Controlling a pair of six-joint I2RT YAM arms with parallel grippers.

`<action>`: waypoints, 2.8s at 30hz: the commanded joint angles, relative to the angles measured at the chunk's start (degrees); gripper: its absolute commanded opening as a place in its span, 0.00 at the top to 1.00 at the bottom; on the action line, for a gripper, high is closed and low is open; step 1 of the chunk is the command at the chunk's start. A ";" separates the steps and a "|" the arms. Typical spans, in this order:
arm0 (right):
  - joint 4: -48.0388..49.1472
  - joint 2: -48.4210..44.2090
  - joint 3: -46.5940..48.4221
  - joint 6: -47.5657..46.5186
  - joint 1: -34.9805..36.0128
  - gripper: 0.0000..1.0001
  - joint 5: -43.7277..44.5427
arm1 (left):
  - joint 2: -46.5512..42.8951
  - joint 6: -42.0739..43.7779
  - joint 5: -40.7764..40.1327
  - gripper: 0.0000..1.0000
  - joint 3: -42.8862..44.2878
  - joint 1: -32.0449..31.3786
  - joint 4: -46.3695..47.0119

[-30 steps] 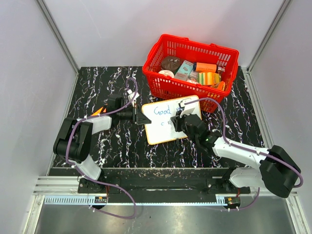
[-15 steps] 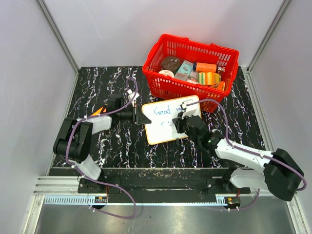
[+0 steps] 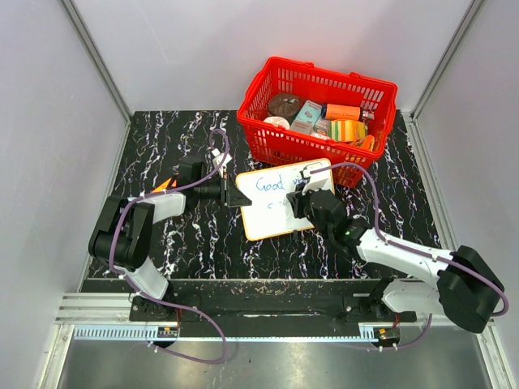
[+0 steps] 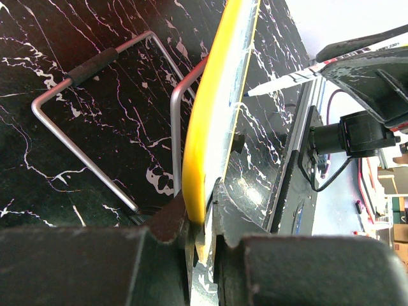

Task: Write a sentence on the whiteboard
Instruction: Write on the whiteboard at the whiteboard stand.

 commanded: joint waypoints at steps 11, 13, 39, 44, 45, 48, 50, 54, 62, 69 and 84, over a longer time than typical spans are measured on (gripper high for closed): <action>5.27 0.61 2.06 -0.25 -0.73 1.00 3.04 | 2.27 6.87 -8.96 1.00 -0.59 -1.08 -3.01; 5.18 1.66 2.15 -0.16 -0.73 1.00 3.39 | 2.18 6.87 -8.96 1.00 -0.50 -1.08 -3.01; 0.78 -1.14 -1.89 1.16 -0.90 1.00 -0.39 | 2.27 6.96 -8.96 1.00 -0.50 -1.08 -3.01; 0.87 -1.14 -2.51 1.42 -0.90 1.00 -0.65 | 2.36 6.87 -8.96 1.00 -0.59 -1.08 -3.01; 1.05 -1.06 -2.59 1.51 -0.90 1.00 -0.39 | 2.36 6.87 -8.96 1.00 -0.50 -1.08 -3.01; 1.49 -0.44 -1.90 1.51 -0.90 1.00 0.31 | 2.27 6.87 -8.96 1.00 -0.50 -1.08 -3.01; 1.75 0.09 -1.37 1.33 -0.90 1.00 0.84 | 2.27 6.87 -8.96 1.00 -0.50 -1.08 -2.92; 2.54 0.61 0.21 0.98 -0.90 1.00 1.63 | 2.36 6.87 -8.87 1.00 -0.50 -1.08 -3.01; 3.59 1.32 2.50 0.45 -1.08 1.00 2.60 | 2.27 6.88 -8.96 1.00 -0.50 -1.08 -2.92; 3.51 1.58 3.38 0.02 -1.69 1.00 4.01 | 2.27 6.87 -8.78 1.00 -0.59 -1.08 -3.01; 2.89 -1.06 0.75 0.19 -1.96 1.00 -0.83 | 2.36 6.96 -8.96 1.00 -0.50 -1.17 -3.01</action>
